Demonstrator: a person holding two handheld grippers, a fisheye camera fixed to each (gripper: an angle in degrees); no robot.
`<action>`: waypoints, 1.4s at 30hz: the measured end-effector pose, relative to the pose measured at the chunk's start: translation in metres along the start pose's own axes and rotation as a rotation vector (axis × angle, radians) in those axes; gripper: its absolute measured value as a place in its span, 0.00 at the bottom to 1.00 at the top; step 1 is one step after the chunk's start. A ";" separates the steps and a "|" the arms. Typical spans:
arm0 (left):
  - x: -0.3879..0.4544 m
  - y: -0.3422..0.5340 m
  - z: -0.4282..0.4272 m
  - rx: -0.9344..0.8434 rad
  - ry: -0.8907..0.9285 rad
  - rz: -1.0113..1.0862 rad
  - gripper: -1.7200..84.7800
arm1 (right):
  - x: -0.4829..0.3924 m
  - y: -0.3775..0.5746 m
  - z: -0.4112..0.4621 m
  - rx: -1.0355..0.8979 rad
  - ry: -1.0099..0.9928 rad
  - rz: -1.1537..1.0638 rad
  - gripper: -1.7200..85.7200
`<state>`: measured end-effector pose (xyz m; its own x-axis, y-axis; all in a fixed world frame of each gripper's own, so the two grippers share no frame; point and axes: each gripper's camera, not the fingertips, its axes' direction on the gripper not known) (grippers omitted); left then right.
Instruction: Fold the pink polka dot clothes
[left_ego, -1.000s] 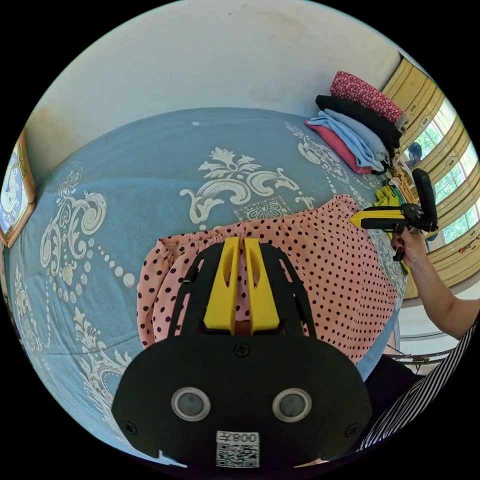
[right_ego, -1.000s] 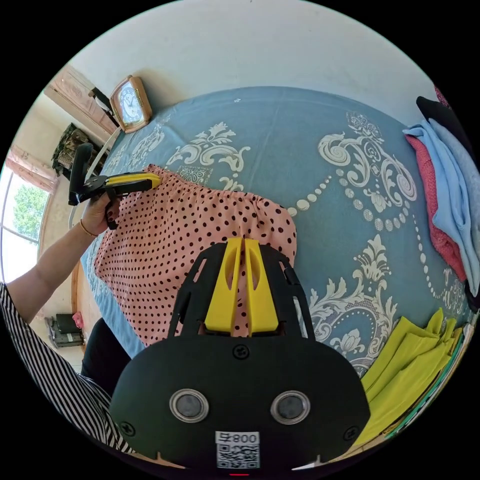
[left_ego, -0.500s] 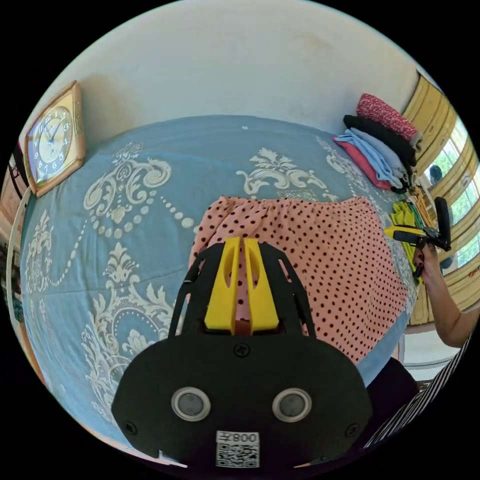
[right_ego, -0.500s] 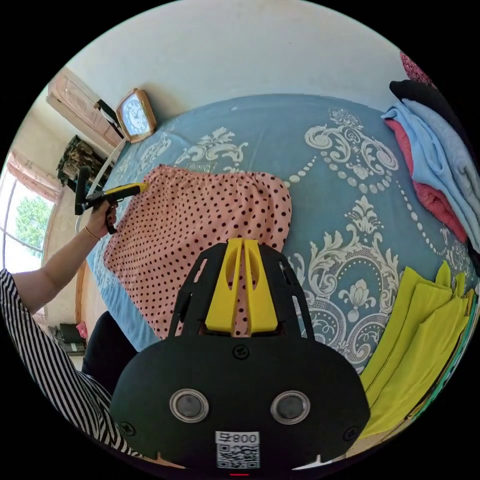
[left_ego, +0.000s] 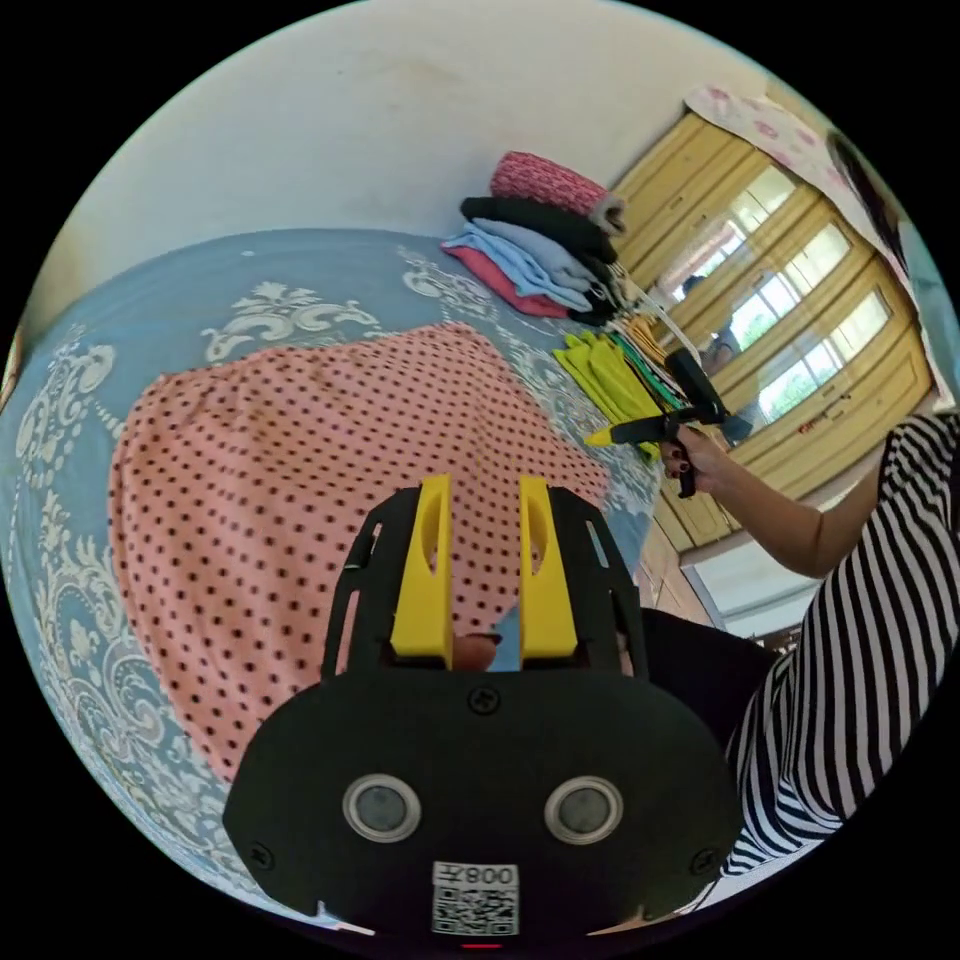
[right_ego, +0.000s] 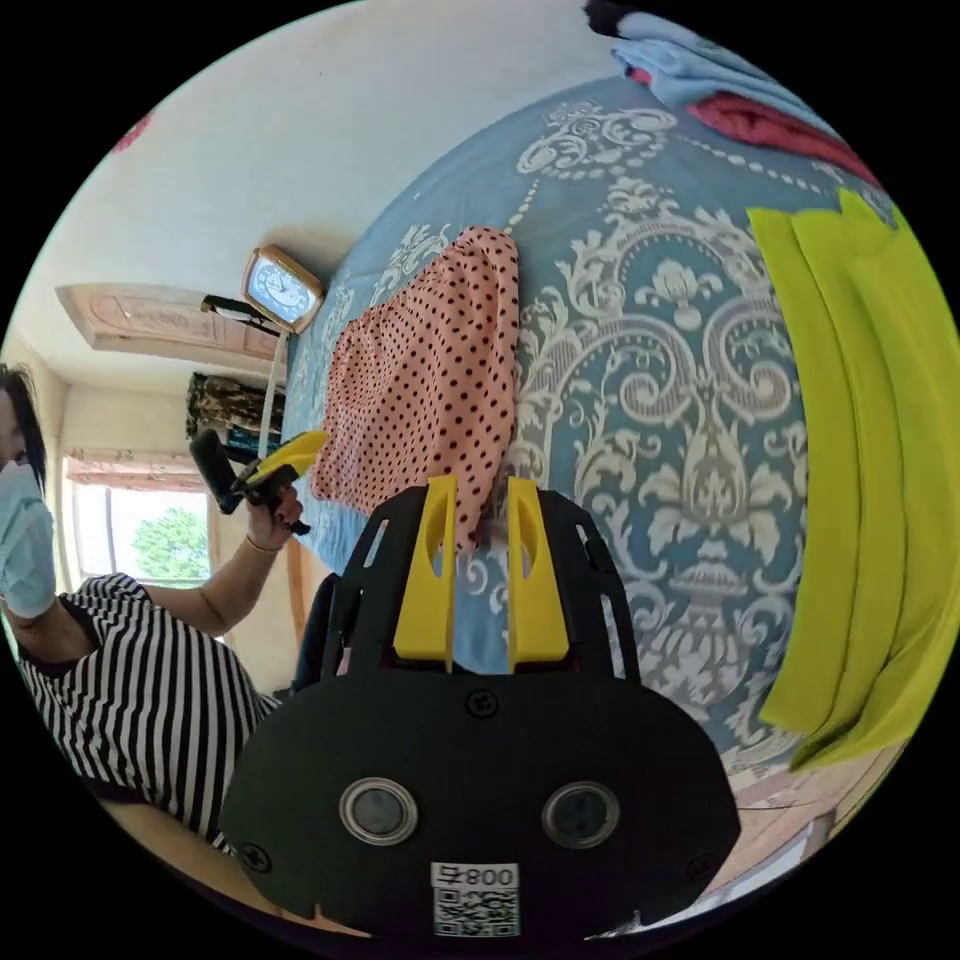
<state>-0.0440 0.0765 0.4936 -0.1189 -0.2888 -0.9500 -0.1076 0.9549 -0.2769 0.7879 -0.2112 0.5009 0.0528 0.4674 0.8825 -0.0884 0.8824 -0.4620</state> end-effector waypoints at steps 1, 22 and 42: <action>0.016 0.006 0.017 -0.039 0.015 0.040 0.14 | 0.011 0.010 -0.005 -0.006 -0.058 0.041 0.12; 0.105 0.050 0.169 -0.260 -0.310 0.481 0.08 | 0.075 -0.011 -0.076 0.049 -0.456 0.092 0.05; -0.023 0.103 0.070 0.064 0.087 -0.138 0.05 | 0.108 -0.145 -0.096 0.164 -0.347 0.131 0.12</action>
<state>0.0167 0.1860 0.4774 -0.1928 -0.4201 -0.8868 -0.0664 0.9073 -0.4153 0.9016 -0.2836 0.6551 -0.3056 0.5051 0.8072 -0.2310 0.7831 -0.5775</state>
